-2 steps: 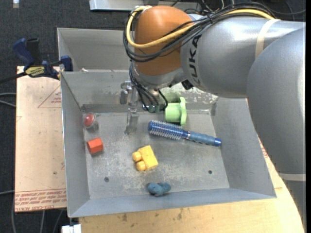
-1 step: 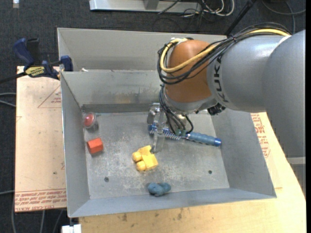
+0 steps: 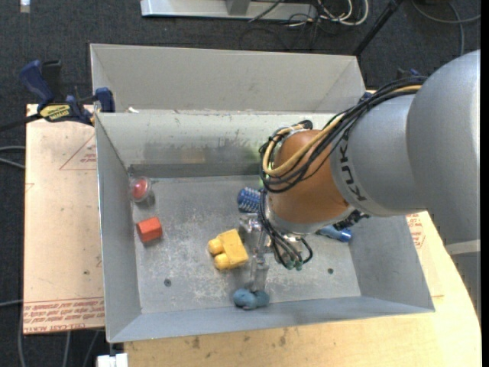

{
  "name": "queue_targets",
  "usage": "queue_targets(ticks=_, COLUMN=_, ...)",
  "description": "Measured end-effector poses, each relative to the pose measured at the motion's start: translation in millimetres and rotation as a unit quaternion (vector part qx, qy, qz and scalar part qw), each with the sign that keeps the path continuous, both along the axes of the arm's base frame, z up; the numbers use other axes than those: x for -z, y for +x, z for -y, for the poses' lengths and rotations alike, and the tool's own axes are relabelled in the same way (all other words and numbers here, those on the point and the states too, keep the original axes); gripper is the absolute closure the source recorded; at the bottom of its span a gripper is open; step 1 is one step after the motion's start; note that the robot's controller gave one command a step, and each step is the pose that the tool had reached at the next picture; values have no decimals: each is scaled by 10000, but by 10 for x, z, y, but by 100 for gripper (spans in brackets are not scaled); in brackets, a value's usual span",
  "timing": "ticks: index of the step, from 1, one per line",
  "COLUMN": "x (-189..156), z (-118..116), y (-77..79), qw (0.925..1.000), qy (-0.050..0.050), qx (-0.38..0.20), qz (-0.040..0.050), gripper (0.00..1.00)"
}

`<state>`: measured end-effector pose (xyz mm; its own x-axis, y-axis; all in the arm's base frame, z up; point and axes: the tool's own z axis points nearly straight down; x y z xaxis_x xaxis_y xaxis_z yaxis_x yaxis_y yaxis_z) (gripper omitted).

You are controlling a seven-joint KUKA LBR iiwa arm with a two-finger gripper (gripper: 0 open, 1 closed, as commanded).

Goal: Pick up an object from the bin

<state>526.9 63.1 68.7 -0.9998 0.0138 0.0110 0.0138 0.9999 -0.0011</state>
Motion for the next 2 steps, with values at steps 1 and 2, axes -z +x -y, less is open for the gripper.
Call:
queue_targets(ticks=1, x=-12, z=-916, y=81, qw=9592, qy=8, qx=2828, qz=59, gripper=0)
queue_targets(ticks=2, x=-376, z=92, y=-128, qw=9701, qy=-26, qx=2425, qz=55, gripper=0)
